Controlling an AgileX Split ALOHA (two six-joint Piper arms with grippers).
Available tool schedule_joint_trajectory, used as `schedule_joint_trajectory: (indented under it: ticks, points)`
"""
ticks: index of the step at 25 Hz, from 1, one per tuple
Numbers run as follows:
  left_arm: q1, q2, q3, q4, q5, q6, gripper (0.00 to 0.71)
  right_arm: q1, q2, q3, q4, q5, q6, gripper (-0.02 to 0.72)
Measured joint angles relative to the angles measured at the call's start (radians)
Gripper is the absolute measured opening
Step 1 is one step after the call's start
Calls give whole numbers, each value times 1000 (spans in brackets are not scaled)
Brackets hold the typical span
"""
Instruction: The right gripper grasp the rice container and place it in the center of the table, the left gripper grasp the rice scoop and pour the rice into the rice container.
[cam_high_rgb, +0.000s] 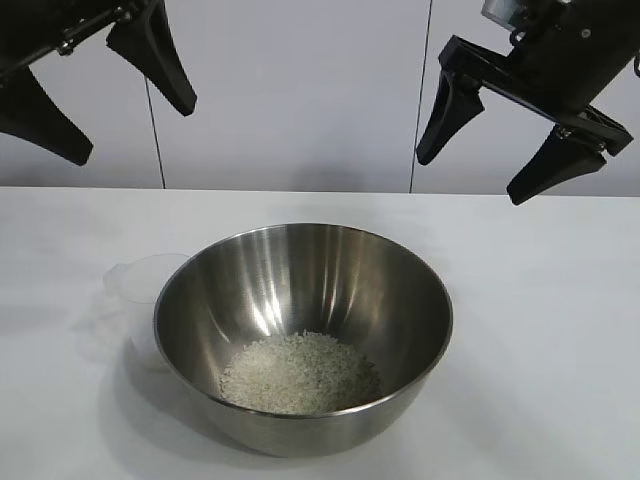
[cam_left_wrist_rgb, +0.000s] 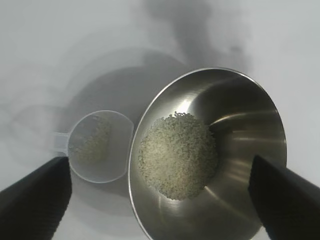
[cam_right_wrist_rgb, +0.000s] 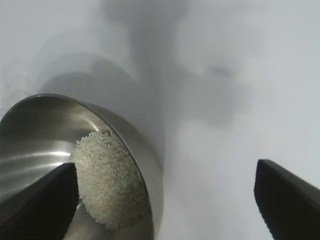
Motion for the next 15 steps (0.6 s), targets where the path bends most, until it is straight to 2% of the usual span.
schedule_joint_trajectory:
  ticks: [7, 15]
  points:
    - [0, 0, 0, -2, -54, 0, 693, 0, 0, 0, -3, 0, 0, 661]
    - [0, 0, 0, -3, -57, 1, 693, 0, 0, 0, -3, 0, 0, 661]
